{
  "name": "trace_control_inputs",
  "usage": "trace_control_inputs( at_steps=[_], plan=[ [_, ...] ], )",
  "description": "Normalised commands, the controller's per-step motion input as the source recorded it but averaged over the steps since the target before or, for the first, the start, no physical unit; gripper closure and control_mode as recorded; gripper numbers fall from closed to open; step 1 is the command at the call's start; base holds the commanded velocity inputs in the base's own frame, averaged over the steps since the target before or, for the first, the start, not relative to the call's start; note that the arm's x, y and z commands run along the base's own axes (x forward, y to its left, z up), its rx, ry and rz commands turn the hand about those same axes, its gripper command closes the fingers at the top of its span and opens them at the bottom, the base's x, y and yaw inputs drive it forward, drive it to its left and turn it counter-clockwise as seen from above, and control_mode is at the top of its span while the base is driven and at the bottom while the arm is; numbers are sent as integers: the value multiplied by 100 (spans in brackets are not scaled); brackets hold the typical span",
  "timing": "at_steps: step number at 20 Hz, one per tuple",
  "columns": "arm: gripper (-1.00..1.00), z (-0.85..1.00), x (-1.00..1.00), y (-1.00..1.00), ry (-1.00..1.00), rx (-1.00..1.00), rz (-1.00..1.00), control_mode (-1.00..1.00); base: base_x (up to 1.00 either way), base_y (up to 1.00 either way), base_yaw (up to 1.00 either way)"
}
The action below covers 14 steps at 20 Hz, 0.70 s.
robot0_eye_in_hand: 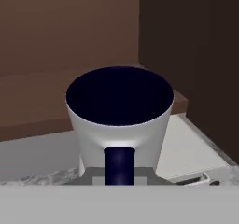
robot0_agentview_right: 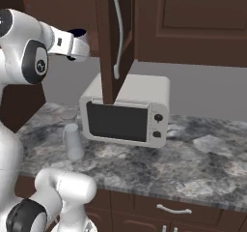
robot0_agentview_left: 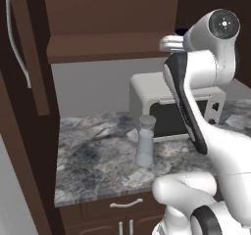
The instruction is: There is a tray on the dining counter. Grab the cup, mug, and pitcher and place them on the tray. The pitcher may be placed next to the tray if it cannot fit the tray.
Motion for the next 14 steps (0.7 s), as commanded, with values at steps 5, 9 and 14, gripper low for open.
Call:
trace_control_inputs(
  at_steps=[5,9,14],
  plan=[
    [100,0,-100,24,1,-3,16,-100,0,0,0],
    [100,-3,-100,8,1,0,22,-100,0,0,0],
    [100,-1,-100,18,4,0,17,-100,0,0,0]
  ],
)
